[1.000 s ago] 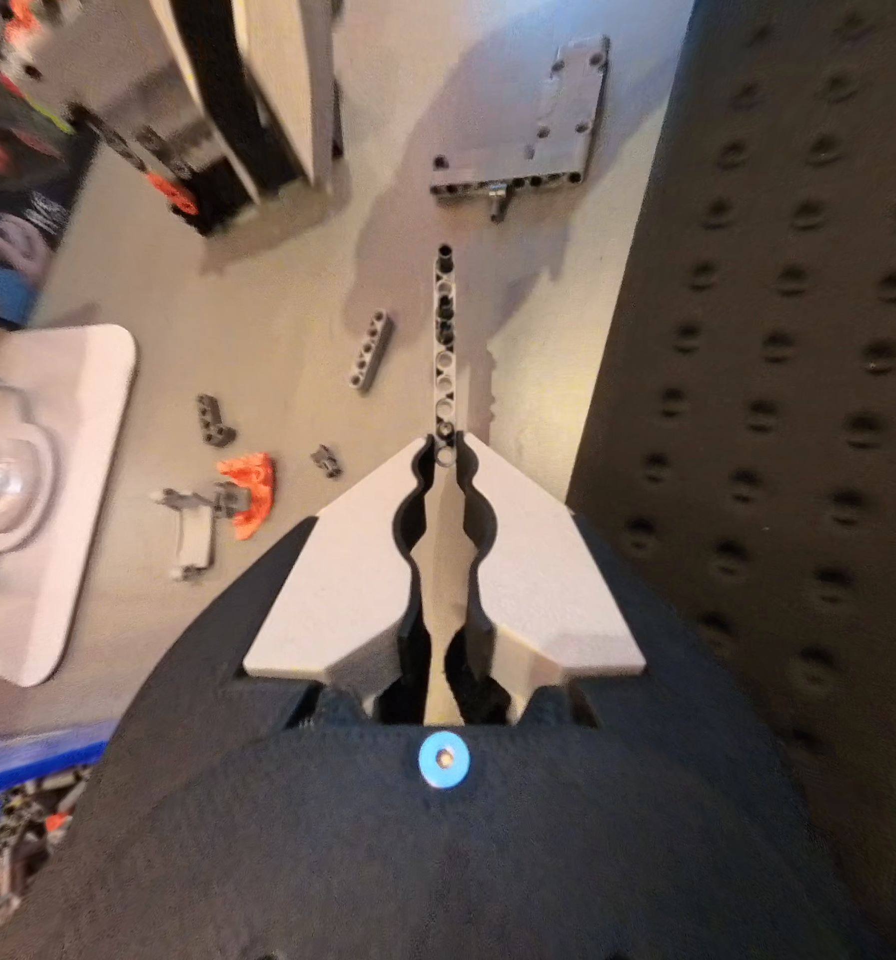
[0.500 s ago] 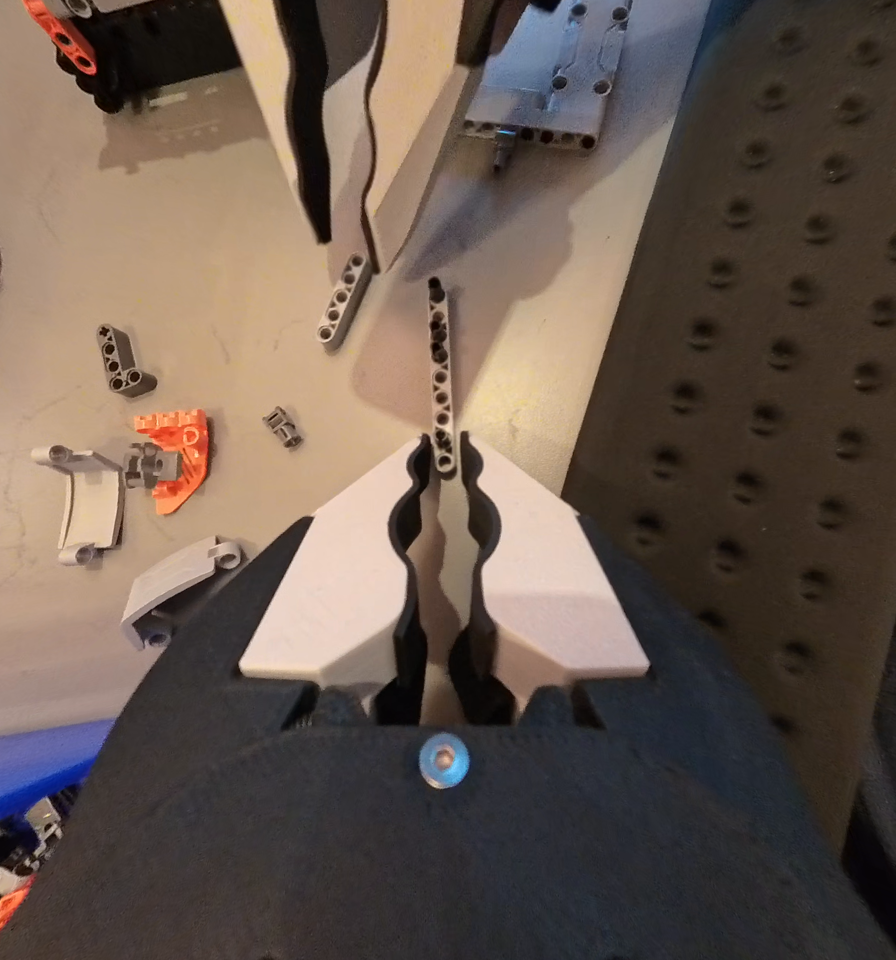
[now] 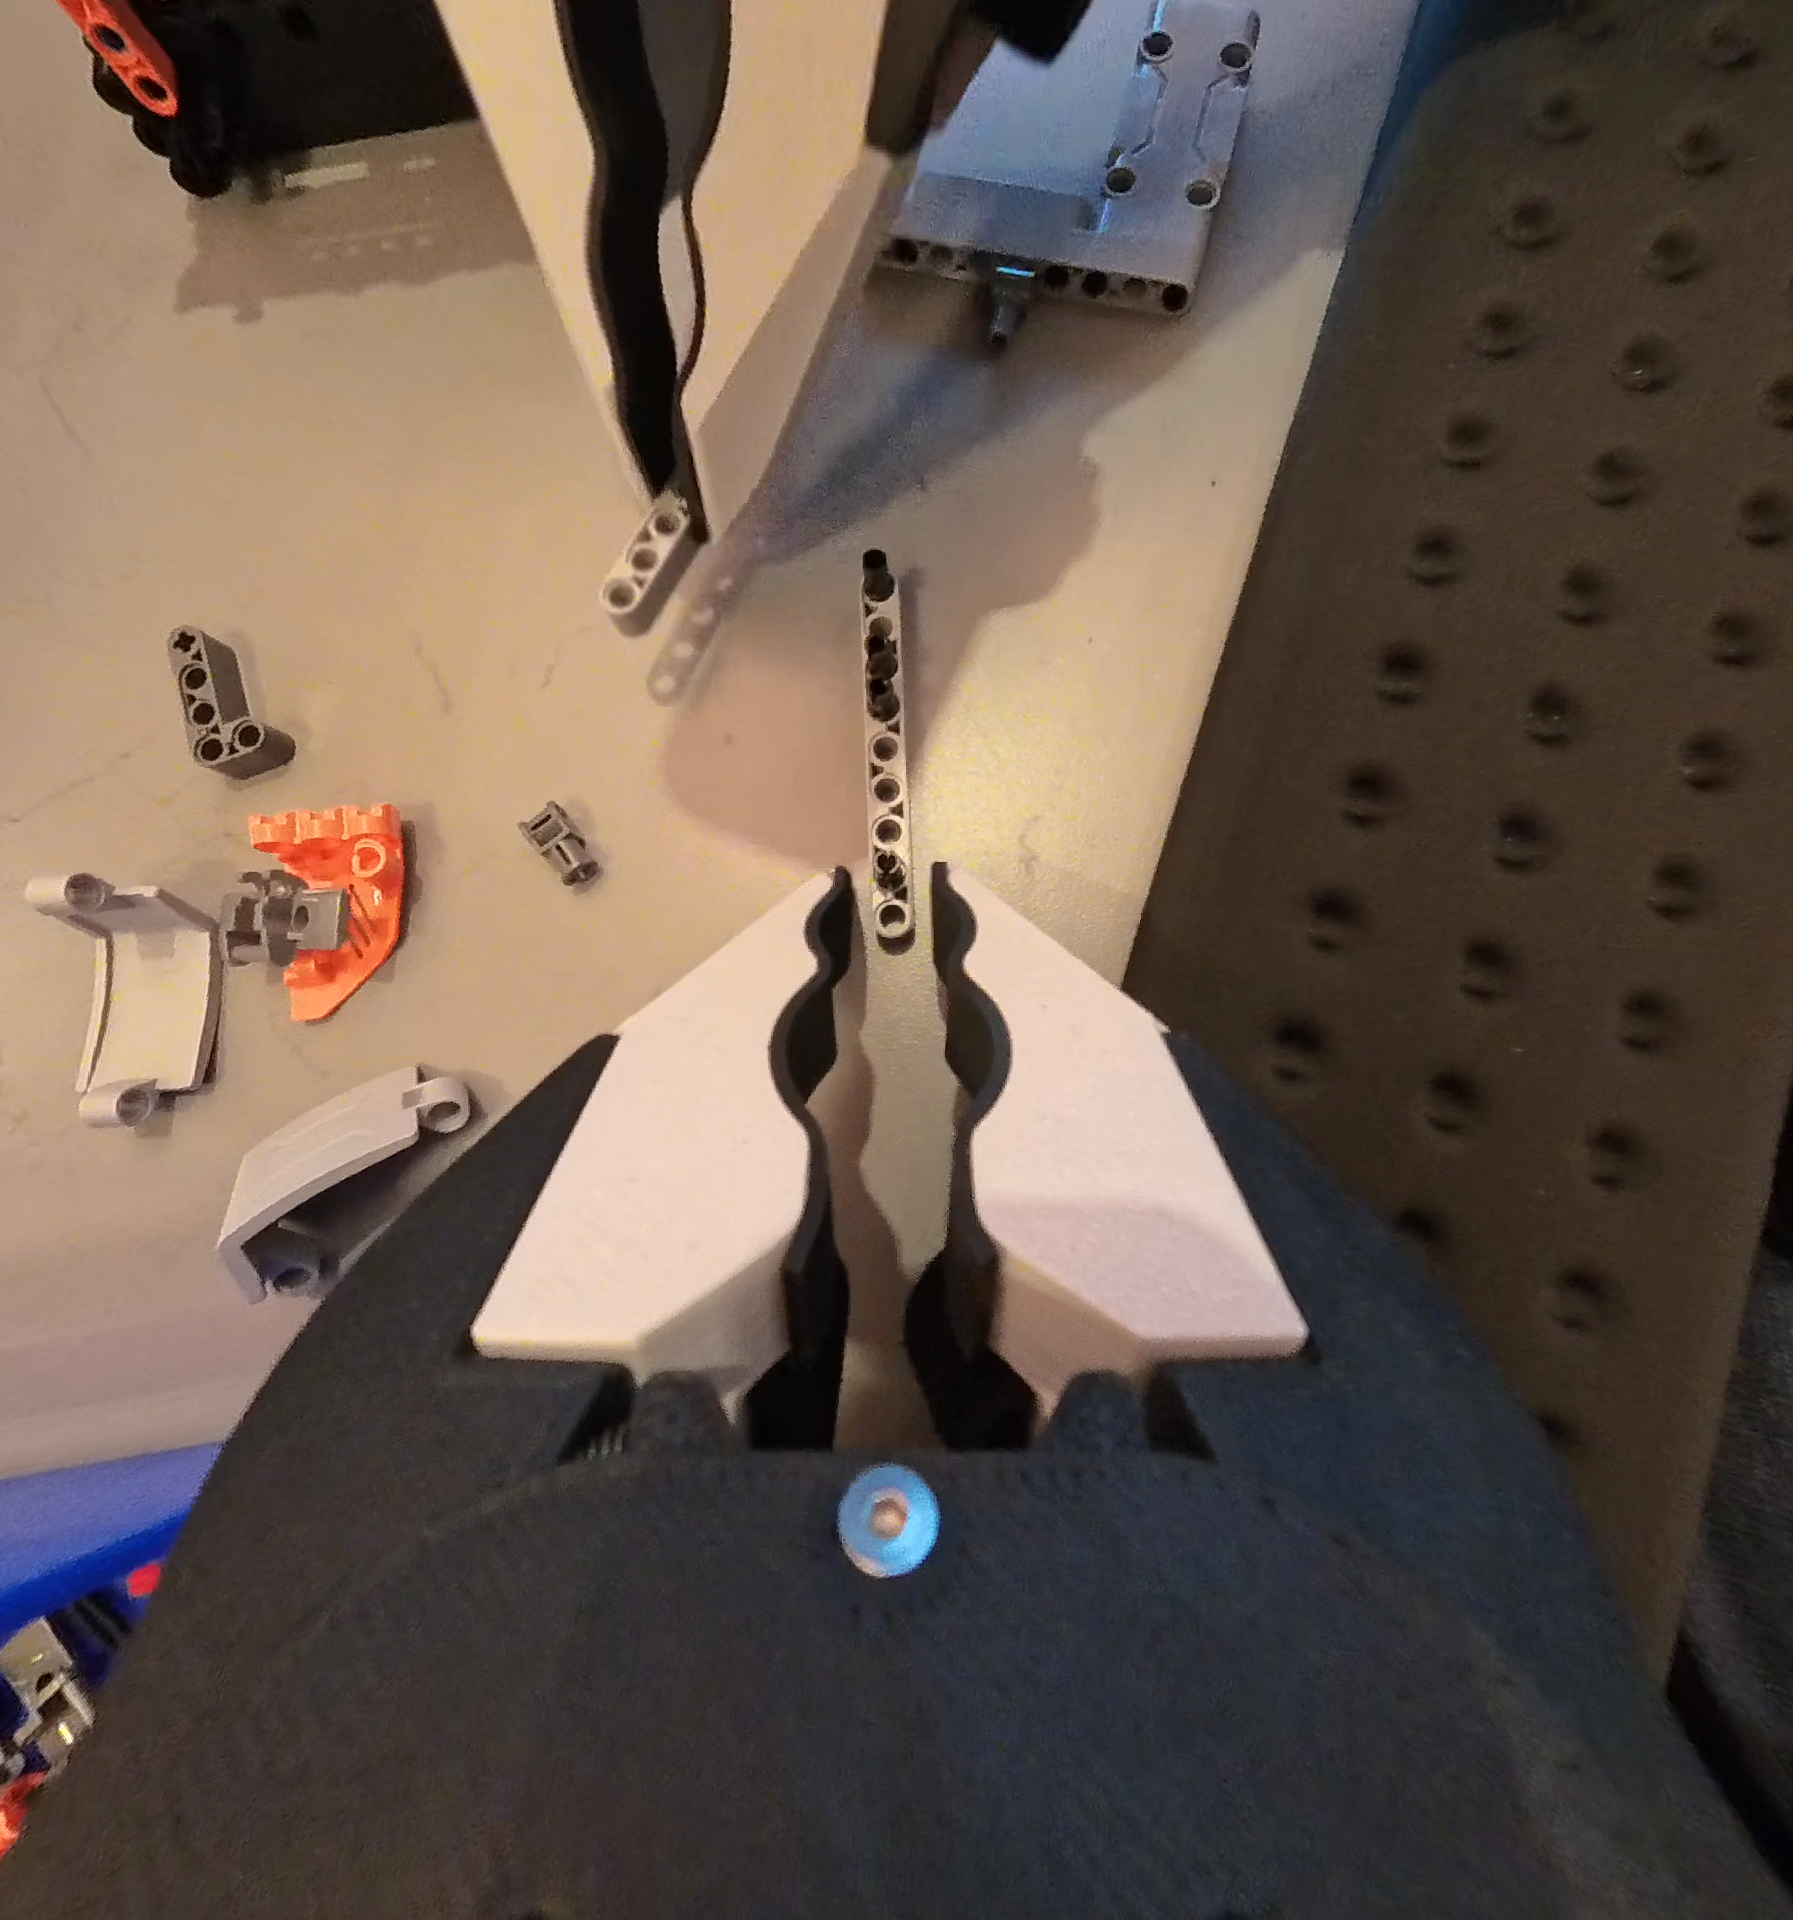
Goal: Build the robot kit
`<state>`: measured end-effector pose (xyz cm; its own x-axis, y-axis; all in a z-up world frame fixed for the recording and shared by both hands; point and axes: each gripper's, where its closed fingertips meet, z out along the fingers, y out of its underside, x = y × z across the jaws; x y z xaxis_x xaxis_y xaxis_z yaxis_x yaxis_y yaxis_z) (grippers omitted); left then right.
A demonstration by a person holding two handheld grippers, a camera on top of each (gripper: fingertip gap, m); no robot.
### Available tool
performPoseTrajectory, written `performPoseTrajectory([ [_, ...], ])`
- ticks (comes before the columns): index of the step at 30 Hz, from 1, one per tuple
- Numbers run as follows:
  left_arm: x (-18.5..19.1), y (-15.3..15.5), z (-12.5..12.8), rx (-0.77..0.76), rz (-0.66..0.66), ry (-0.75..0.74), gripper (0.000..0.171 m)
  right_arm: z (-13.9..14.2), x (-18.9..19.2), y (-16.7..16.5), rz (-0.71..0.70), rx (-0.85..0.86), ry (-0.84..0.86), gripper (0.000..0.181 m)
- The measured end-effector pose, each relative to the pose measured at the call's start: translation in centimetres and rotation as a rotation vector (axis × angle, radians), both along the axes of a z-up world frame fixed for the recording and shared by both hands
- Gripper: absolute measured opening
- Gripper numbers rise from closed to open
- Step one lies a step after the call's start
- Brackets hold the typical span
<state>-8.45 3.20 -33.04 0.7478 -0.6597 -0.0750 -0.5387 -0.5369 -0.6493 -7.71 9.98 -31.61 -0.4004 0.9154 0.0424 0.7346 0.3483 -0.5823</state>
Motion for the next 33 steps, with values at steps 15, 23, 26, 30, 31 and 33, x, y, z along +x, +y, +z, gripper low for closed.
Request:
performPoseTrajectory([
  [15,0.1,0.0,-0.1,-0.007,-0.015,-0.017,0.006,3.2,0.6,-2.3,0.119,-0.108,0.125,0.004],
  [23,0.2,-0.1,-0.1,-0.012,-0.016,-0.025,0.008,3.3,0.8,-2.9,0.156,-0.12,0.132,0.004],
  [26,0.2,-0.1,-0.1,-0.011,-0.02,-0.024,0.007,3.3,0.8,-3.0,0.162,-0.123,0.134,0.004],
  [30,0.2,-0.1,-0.1,-0.014,-0.019,-0.03,0.007,3.2,0.8,-3.1,0.169,-0.124,0.138,0.004],
  [31,0.2,-0.1,-0.1,-0.014,-0.018,-0.03,0.007,3.2,0.8,-3.1,0.17,-0.123,0.139,0.004],
  [33,0.2,-0.1,-0.1,-0.015,-0.018,-0.032,0.007,3.2,0.8,-3.1,0.173,-0.127,0.138,0.004],
])
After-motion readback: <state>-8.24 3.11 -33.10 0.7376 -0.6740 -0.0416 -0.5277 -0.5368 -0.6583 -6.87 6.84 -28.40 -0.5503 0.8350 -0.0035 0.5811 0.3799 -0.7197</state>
